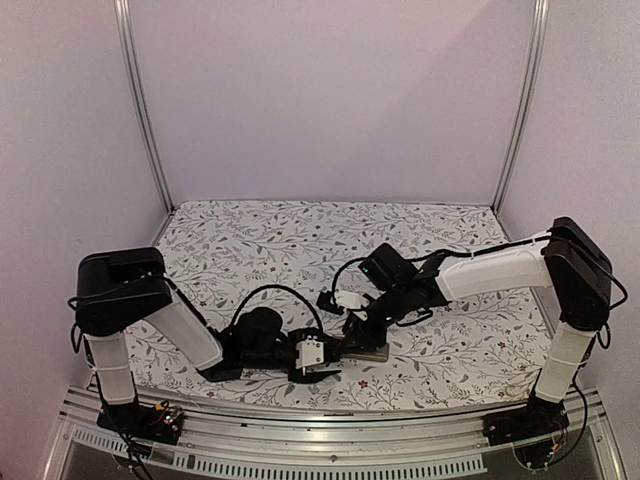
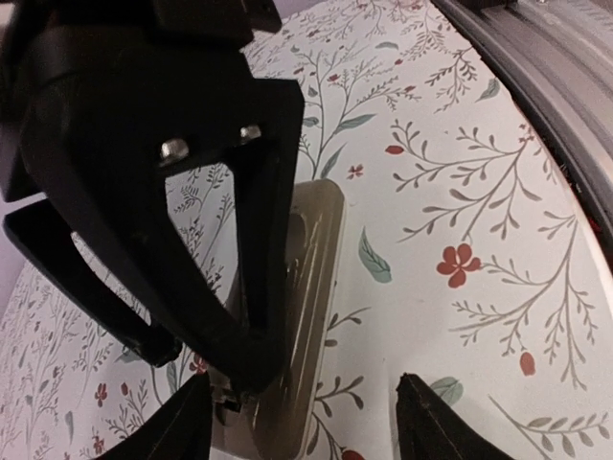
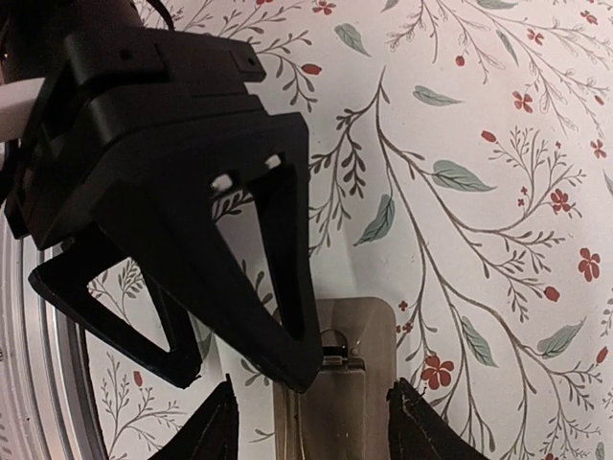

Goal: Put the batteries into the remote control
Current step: Load the battery cover onto the remote control without the battery cover, then adjust the remote control at the center of the board.

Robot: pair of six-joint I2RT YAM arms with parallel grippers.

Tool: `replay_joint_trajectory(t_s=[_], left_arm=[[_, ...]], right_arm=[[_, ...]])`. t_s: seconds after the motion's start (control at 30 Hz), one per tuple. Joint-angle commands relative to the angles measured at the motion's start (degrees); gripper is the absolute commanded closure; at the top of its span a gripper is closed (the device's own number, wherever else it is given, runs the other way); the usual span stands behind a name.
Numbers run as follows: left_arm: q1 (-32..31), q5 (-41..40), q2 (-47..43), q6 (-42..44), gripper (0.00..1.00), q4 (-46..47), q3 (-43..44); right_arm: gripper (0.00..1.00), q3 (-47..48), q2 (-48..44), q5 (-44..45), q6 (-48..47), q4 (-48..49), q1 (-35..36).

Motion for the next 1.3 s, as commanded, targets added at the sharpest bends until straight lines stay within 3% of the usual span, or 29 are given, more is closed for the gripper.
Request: replay_joint_trajectory(t_s=[0.0, 0.27, 0.4, 0.53, 0.7, 0.97, 1.27], left_arm=[[-0.1, -0.1, -2.9, 0.1, 0.34, -0.2, -0.8], [0.5, -1.1, -6.0, -4.5, 0.35, 0.2, -2.3], [2.6, 0.2, -7.7, -7.2, 0.36, -4.1, -2.7], [5.1, 4.8, -7.1, -6.8, 0.27, -13.2, -0.4], [8.1, 8.6, -3.9, -7.2, 0.20, -16.3, 3.2], [8.3, 9.0, 1.5, -8.4, 0.23, -17.0, 8.0], [7.7, 8.2, 2.0, -8.8, 0.39, -17.7, 8.0]], right_arm=[[0.47, 2.2, -3.5, -2.0, 1.0, 0.5, 0.1], [0.48, 1.3, -9.0, 1.1, 9.6, 0.4, -2.5], [0.52, -0.5, -14.2, 10.3, 27.2, -0.9, -3.3], [0.53, -4.7, -19.5, 15.2, 42.2, -2.0, -3.2], [0.46, -11.4, -26.6, 20.0, 52.9, -2.3, -5.0], [0.46, -12.9, -27.6, 19.4, 55.4, -3.0, -6.1], [0.47, -12.9, -26.7, 18.6, 54.7, -3.0, -6.1]])
